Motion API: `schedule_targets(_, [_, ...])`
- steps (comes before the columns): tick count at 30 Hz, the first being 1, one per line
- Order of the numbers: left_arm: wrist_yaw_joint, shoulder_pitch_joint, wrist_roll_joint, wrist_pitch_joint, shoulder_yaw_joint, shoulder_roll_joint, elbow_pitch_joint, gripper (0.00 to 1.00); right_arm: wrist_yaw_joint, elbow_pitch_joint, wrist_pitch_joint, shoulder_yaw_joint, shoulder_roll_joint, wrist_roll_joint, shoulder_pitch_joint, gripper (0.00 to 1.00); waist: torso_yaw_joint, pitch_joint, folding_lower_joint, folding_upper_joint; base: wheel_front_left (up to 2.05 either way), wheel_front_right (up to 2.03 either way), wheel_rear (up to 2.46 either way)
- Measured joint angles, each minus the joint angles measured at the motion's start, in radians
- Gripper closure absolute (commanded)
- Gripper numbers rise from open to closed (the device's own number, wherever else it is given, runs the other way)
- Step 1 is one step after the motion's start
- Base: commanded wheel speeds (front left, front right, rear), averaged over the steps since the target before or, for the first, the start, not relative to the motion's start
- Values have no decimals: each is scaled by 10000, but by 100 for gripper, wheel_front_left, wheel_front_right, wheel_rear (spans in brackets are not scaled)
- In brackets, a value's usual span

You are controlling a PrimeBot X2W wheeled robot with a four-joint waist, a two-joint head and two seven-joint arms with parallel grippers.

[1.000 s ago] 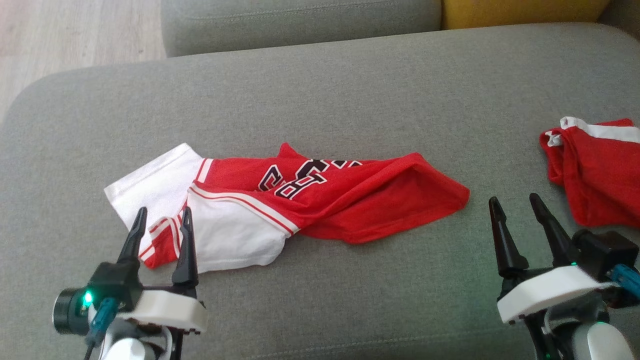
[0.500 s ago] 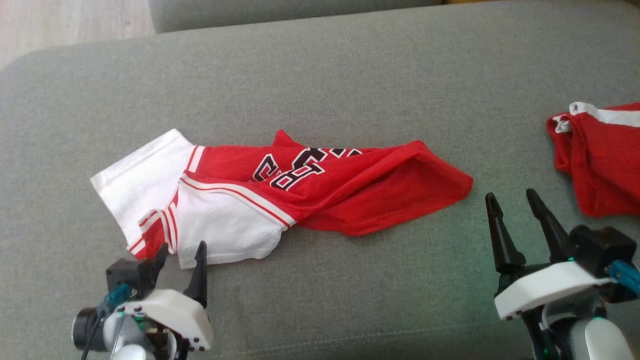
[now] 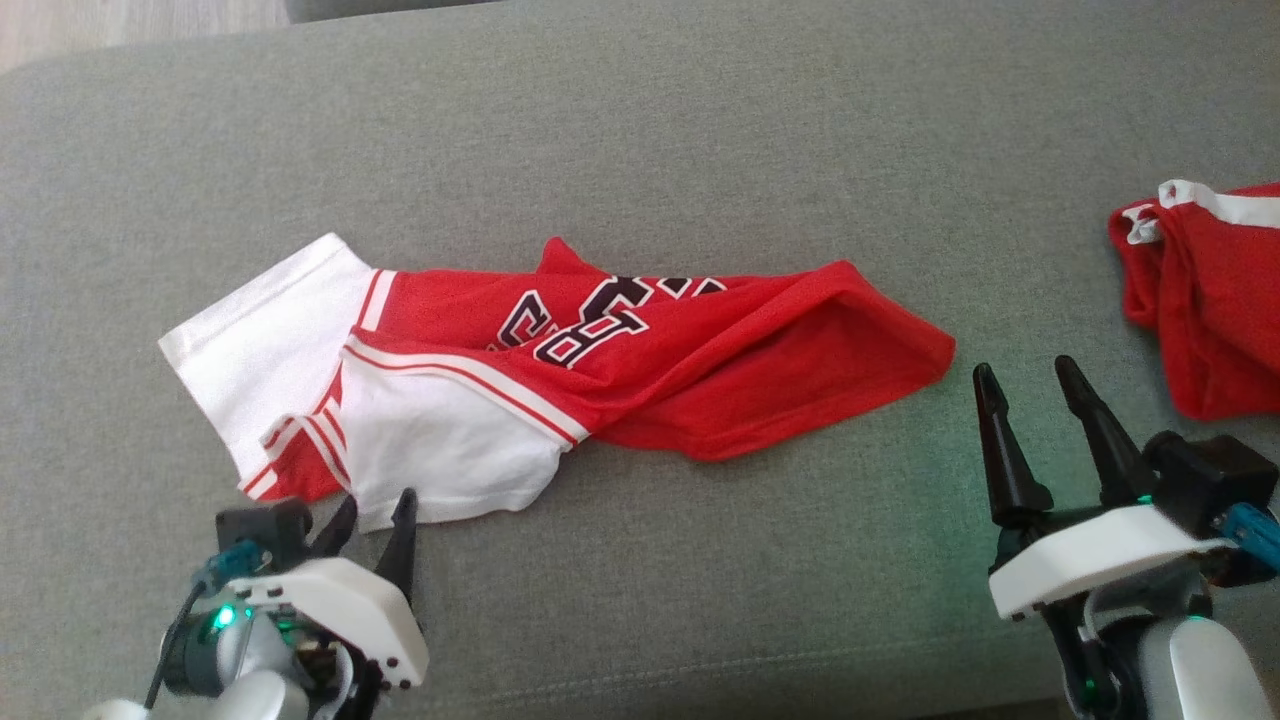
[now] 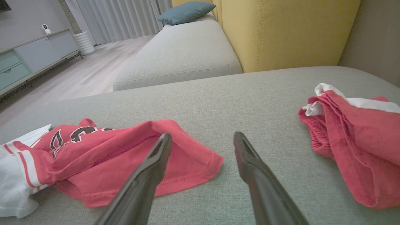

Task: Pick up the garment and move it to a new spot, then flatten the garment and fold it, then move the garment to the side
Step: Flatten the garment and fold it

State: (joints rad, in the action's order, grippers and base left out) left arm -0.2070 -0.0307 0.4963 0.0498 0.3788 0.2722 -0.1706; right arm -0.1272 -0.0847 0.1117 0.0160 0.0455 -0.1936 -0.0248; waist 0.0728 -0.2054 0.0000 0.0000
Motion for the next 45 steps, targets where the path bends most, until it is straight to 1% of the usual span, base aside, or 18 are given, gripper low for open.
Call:
schedule_targets(1, [38,0,84,81,4,-8,-21,23,0,19,-2,-2,0,0,7,0,-4,-11,0,0,0,0,0])
schedule_targets(2, [58,1,113,123,10,-13,-40,33,0,21,-2,-6,0,0,8,0,-7,-21,0,0,0,0,0])
schedule_targets(3, [59,1,155,201,10,-15,-71,65,0,23,-2,-6,0,0,9,0,-9,-28,0,0,0,0,0])
schedule_targets(4, [61,1,171,209,15,-15,-113,91,0,31,-4,-6,0,0,13,0,-10,-32,0,0,0,0,0])
schedule_targets(5, [59,1,171,207,17,-15,-134,100,0,46,-4,-6,0,0,28,0,-12,-35,0,0,0,0,0])
schedule_targets(10, [56,-2,153,130,31,-4,-132,100,0,79,-31,-46,0,2,211,0,-35,-28,0,0,0,0,0])
schedule_targets(14, [44,-1,67,88,44,29,15,100,0,314,75,-297,2,111,217,0,-55,-31,0,0,0,0,0])
schedule_targets(17, [-48,-3,6,104,69,77,232,100,0,1126,698,-380,203,117,447,0,-79,-129,0,0,0,0,0])
schedule_targets(21, [-61,-97,-102,117,161,102,460,100,0,2104,920,-324,717,13,998,0,-161,-329,0,0,0,0,0])
schedule_targets(23, [-128,-254,-111,117,228,111,531,100,0,2533,922,-132,905,-146,1357,0,-210,-441,0,0,0,0,0])
schedule_targets(28, [-128,-545,-213,117,280,127,681,100,0,3607,928,625,1256,-577,2305,0,-361,-735,0,0,0,0,0])
schedule_targets(33, [-128,-641,-291,100,301,125,713,100,0,4585,1001,1120,1411,-997,3033,0,-502,-985,0,0,0,0,0])
schedule_targets(34, [-128,-665,-291,84,301,125,713,100,0,4727,1001,1198,1430,-1085,3154,4,-525,-1022,0,0,0,0,0])
schedule_targets(35, [-128,-712,-297,29,307,125,717,100,0,4838,995,1266,1465,-1175,3278,62,-555,-1045,0,0,0,0,0])
schedule_targets(36, [-128,-775,-301,-42,303,127,754,100,0,4911,959,1304,1513,-1269,3382,100,-585,-1061,0,0,0,0,0])
schedule_targets(41, [-230,-960,-487,-740,184,146,1225,100,0,5028,219,1193,1586,-1615,3505,100,-703,-1040,0,0,0,0,0])
schedule_targets(45, [-387,-1040,-627,-1181,-105,320,1996,100,0,4378,-399,907,1883,-1657,3461,100,-716,-859,0,0,0,0,0])
